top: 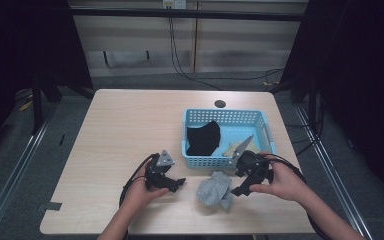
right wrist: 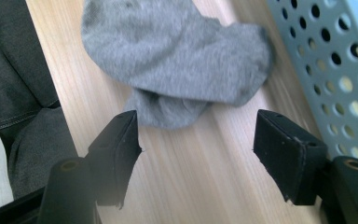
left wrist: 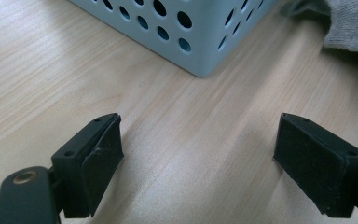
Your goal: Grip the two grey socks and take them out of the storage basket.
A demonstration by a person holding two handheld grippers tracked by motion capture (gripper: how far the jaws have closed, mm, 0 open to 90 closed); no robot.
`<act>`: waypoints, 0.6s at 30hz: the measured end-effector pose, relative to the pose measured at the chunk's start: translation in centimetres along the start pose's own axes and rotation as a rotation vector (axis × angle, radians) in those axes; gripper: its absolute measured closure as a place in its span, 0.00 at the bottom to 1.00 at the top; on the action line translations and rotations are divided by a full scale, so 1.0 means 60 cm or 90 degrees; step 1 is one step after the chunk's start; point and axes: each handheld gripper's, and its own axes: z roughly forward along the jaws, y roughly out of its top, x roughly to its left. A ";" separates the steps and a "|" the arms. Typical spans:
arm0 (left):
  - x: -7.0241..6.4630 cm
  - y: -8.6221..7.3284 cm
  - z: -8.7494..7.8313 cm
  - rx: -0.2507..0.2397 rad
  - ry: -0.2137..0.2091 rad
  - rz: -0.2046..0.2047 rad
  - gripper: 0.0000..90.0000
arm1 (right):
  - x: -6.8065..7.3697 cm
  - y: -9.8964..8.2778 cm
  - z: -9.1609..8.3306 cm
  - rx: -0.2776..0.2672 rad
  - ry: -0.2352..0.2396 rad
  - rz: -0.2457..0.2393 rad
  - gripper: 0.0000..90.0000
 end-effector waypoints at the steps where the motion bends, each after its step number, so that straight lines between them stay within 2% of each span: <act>1: 0.000 0.000 0.000 0.000 0.000 0.000 0.16 | 0.000 -0.003 0.001 -0.004 -0.002 0.005 0.34; 4: 0.000 0.000 0.000 0.000 0.000 0.000 0.16 | -0.001 -0.013 0.001 0.003 -0.019 0.003 0.34; 10: 0.000 0.000 0.000 0.000 0.000 0.000 0.16 | -0.002 -0.034 0.011 -0.006 -0.021 0.021 0.33; 18: 0.000 0.000 0.000 -0.001 -0.001 0.000 0.16 | -0.012 -0.068 0.026 -0.043 -0.027 0.041 0.33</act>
